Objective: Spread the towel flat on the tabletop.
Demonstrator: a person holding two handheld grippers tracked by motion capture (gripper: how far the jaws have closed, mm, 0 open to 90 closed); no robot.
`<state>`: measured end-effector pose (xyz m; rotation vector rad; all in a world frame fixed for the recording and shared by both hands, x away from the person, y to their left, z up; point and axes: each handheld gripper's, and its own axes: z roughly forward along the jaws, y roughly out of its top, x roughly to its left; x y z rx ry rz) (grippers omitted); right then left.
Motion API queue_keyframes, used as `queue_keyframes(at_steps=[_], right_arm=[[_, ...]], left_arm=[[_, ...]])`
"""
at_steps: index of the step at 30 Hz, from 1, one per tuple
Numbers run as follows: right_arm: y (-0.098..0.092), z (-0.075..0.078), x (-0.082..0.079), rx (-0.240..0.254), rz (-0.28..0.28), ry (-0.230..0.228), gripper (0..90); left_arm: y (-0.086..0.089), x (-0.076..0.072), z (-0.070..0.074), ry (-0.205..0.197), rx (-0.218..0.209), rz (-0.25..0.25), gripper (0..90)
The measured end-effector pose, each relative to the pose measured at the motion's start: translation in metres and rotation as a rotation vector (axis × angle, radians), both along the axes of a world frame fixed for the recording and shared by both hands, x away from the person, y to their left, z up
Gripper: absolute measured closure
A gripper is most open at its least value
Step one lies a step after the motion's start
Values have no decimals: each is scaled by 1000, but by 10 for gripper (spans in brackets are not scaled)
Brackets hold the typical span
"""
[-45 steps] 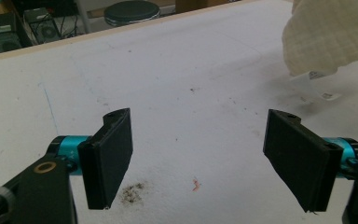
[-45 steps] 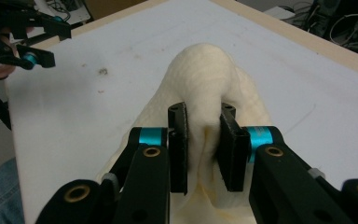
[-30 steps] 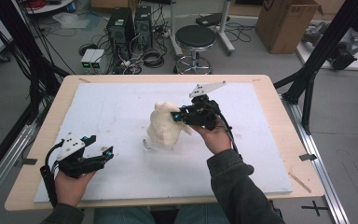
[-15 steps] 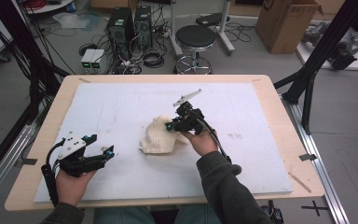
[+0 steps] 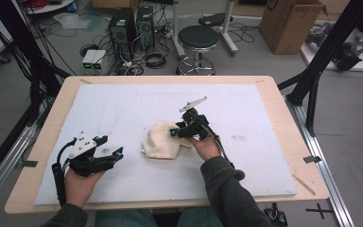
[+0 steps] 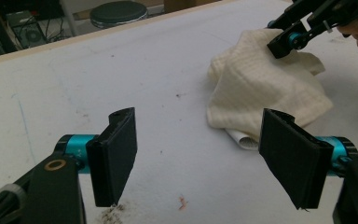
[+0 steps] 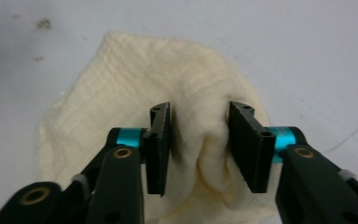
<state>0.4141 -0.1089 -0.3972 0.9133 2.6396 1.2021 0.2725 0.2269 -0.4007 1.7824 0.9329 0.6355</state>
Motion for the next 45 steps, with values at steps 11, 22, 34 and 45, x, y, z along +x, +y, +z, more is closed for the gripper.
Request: queue_keyframes(at_steps=[11,22,34,45], right_arm=[[-33,27,-28,67,25,-94,429],[-74,19,-68,122,56,-143,437],[-108,-8,-86,129,42,-123,448],[-104,-3,-92,139,74,-153,461]], left_arm=[[-29,11,-9,61,47,-117,325],[-70,38,-29,153,164,-252,481],[-92,59,-34,217,226,-307,861],[-82,37,26,137,225,-306,859]])
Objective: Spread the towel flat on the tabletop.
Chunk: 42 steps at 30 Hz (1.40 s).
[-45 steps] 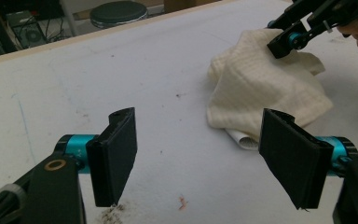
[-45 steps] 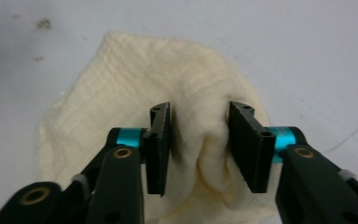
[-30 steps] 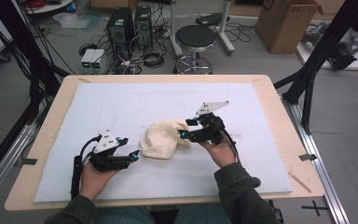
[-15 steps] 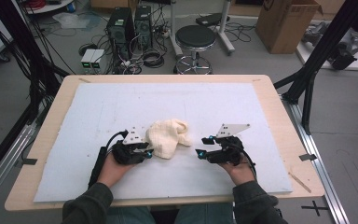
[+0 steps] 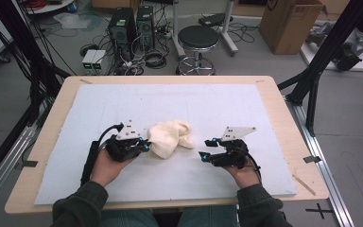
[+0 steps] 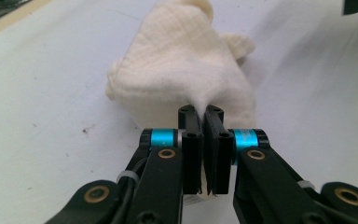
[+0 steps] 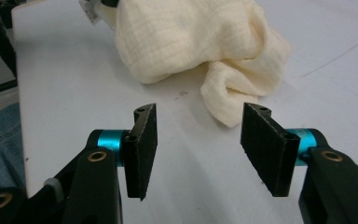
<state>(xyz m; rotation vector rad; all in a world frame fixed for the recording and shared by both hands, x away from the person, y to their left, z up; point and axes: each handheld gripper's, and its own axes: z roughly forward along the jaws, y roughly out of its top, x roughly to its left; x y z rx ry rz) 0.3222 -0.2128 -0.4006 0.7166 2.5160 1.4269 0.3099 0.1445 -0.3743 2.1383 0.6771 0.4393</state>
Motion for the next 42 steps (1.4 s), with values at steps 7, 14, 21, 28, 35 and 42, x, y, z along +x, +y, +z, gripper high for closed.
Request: queue_keyframes(at_steps=[7,14,21,28,35,42], right_arm=[[13,-3,-1,-24,33,-5,508],[53,-18,16,-101,82,26,556],[73,-35,36,-196,24,38,682],[59,-21,56,-184,-18,63,879],[18,35,50,-148,-58,-18,879],[-18,63,45,-119,-136,-68,879]], left_arm=[[29,-24,8,-62,13,58,853],[57,-18,-18,-26,-64,165,843],[63,-7,-29,-52,-57,215,836],[71,1,-28,-49,-107,253,833],[75,-10,-9,-95,-197,226,836],[66,-16,-4,-101,-198,186,835]])
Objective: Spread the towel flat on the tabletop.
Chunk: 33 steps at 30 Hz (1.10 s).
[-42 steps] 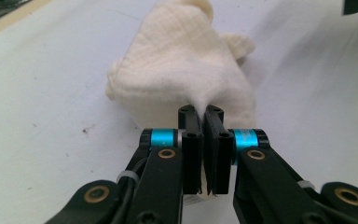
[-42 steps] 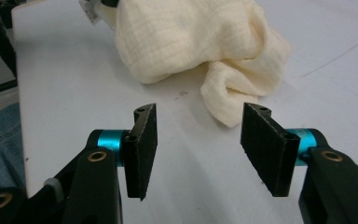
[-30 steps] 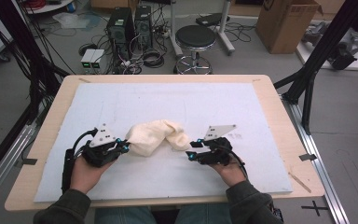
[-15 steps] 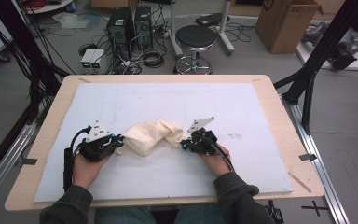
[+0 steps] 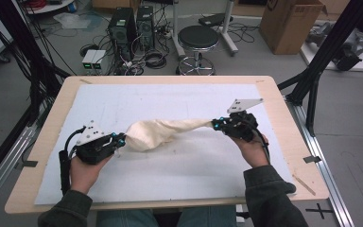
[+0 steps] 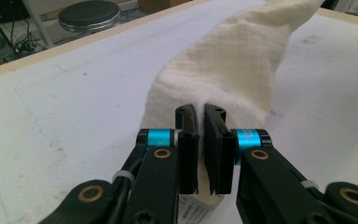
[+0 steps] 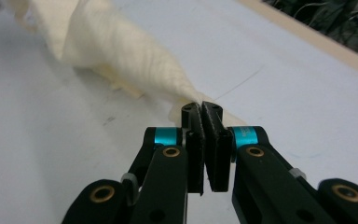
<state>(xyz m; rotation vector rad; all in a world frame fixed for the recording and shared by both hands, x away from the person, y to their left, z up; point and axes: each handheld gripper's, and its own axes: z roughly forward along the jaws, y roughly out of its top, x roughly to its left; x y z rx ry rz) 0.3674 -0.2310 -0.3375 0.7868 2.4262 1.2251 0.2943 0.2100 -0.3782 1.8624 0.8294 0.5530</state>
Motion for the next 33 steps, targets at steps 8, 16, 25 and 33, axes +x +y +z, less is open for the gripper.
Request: queue_keyframes(at_steps=[8,16,25,33], right_arm=[[13,-35,47,-62,-72,91,877],[12,-60,84,-47,-186,119,817],[27,-32,38,48,4,80,692],[91,-48,2,-31,240,88,798]], left_arm=[[-4,15,-10,14,54,61,833],[8,55,-32,77,32,185,836],[7,57,-36,85,61,172,813],[9,50,-38,84,83,138,862]])
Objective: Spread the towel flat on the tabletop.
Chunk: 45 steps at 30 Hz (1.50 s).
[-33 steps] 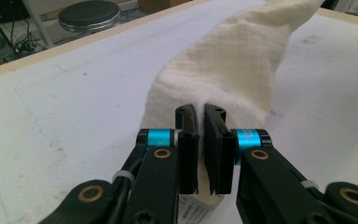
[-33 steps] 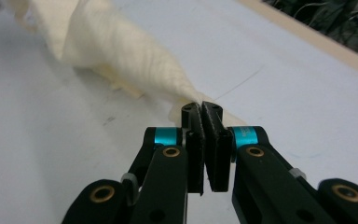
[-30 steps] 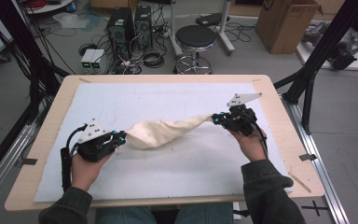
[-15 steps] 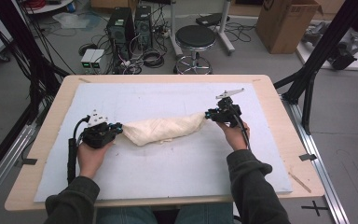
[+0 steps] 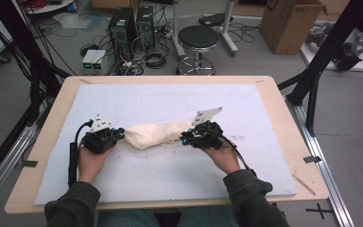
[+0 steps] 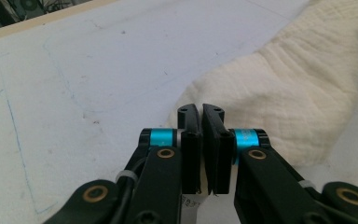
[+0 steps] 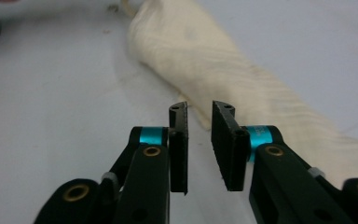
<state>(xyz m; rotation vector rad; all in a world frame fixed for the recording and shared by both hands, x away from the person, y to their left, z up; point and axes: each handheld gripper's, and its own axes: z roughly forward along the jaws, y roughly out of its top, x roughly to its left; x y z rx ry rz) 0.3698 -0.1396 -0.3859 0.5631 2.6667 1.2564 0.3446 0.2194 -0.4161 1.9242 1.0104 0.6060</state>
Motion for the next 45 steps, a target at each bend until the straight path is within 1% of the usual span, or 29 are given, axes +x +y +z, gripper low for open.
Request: queue_keyframes(at_steps=[2,3,5,7,9,10,11,13,14,15,16,17,19,21,25,28,29,30,32,33,36,37,39,40,41,42,43,44,45], right_arm=[[11,-11,0,-32,26,27,849],[16,-16,1,-43,37,31,857],[24,-25,3,-56,40,50,863],[30,-34,6,-64,37,37,863],[34,-44,8,-68,21,35,862],[35,-48,10,-67,14,45,860],[37,-50,11,-76,4,40,850],[41,-52,12,-90,-1,11,834],[42,-52,13,-96,-8,-2,819],[42,-52,13,-96,-8,-2,819],[43,-52,15,-94,-21,-24,802],[43,-51,17,-88,-27,-21,802],[44,-50,18,-79,-38,-34,767],[45,-50,20,-80,-44,-39,752],[46,-53,22,-80,-52,-27,745],[47,-53,24,-76,-59,-17,766],[47,-53,24,-86,-65,-23,818],[47,-54,24,-84,-69,-24,847],[45,-54,26,-72,-71,-10,874],[45,-54,26,-72,-71,-10,874],[43,-52,26,-70,-71,10,887],[41,-50,24,-62,-69,24,888],[40,-48,23,-55,-69,27,888],[39,-45,21,-48,-65,30,889],[35,-39,17,-36,-56,20,889],[35,-39,17,-36,-56,20,889],[33,-36,15,-35,-49,14,890],[27,-29,9,-32,-40,7,891],[23,-26,7,-28,-38,1,891]], left_arm=[[1,-1,1,-1,3,-7,864],[2,-2,1,-2,-1,-6,864],[3,-2,1,-3,-6,-6,863],[4,-2,1,-4,-12,-6,862],[5,-3,2,-4,-17,-6,859],[5,-3,2,-4,-17,-6,858],[6,-3,2,-5,-16,-8,857],[6,-3,2,-7,-21,-8,853],[5,-3,2,-6,-25,-9,851],[5,-3,2,-7,-28,-8,851],[5,-3,2,-7,-26,-14,848],[4,-3,2,-11,-30,-14,845],[4,-3,2,-11,-29,-15,842],[4,-3,2,-11,-32,-18,841],[3,-3,2,-10,-31,-20,833],[3,-3,1,-9,-32,-27,832],[3,-3,1,-9,-33,-26,826],[3,-3,1,-9,-33,-26,826],[3,-3,1,-8,-30,-28,826],[3,-3,1,-8,-32,-30,826],[2,-4,2,-12,-31,-34,825],[2,-4,3,-14,-34,-35,825],[2,-5,3,-14,-39,-36,824],[2,-6,4,-16,-37,-36,818],[2,-6,4,-17,-33,-42,817],[2,-7,5,-23,-40,-40,817],[2,-8,5,-27,-40,-46,817],[2,-8,6,-25,-44,-46,817],[2,-9,7,-27,-43,-51,817]])
